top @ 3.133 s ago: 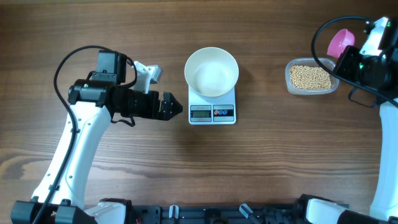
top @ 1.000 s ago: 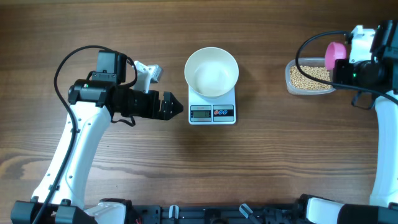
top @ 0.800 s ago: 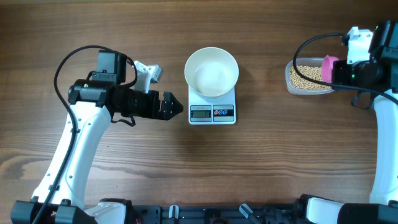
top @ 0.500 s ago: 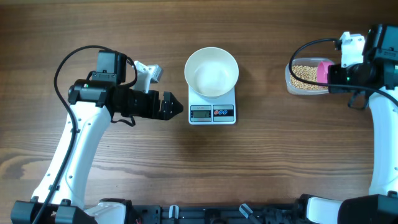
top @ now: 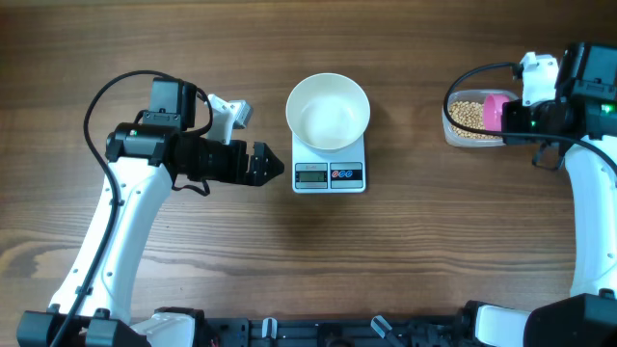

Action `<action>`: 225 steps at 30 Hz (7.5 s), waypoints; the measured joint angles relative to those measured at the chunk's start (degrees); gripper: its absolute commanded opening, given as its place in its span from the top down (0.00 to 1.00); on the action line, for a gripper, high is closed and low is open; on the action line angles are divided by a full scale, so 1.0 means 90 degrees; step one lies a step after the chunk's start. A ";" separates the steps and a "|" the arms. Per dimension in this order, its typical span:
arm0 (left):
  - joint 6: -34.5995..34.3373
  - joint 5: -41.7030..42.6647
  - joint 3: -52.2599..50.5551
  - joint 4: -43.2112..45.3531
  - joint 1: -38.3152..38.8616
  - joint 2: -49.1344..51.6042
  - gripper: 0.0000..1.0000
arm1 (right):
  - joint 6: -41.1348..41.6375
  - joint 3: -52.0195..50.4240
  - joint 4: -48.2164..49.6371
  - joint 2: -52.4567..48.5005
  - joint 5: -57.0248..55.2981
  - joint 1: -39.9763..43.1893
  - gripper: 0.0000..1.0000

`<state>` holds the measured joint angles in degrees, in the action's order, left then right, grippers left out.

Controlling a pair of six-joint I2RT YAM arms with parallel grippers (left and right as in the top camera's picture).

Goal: Scoop item into bowl and weigh 150g on scale
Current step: 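Lower the pink scoop into the soybean tub with the right gripper, then drag the scoop through the soybeans to fill it, then lift the filled scoop out of the tub with the right gripper, then carry the filled scoop left over the white bowl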

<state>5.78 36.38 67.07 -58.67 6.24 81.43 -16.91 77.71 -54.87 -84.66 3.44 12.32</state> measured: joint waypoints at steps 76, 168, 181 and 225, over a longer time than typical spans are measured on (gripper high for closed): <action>0.0000 0.0000 0.0000 0.0000 0.0000 0.0000 0.00 | -0.0017 -0.0087 -0.0330 -0.1528 0.3099 0.1447 0.96; 0.0000 0.0000 0.0000 0.0000 0.0000 0.0000 0.00 | -0.1275 -0.0180 -0.1889 -0.2346 0.6596 0.3745 0.96; 0.0000 0.0000 0.0000 0.0002 0.0000 0.0000 0.00 | -0.1661 -0.0180 -0.2397 -0.2346 0.7179 0.3747 0.96; 0.0000 0.0000 0.0000 0.0000 0.0000 0.0000 0.00 | -0.1923 -0.0216 -0.2380 -0.2351 0.9539 0.0537 0.96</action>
<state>5.78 36.38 67.07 -58.67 6.24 81.43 -34.22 75.77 -76.29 -105.82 89.30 17.15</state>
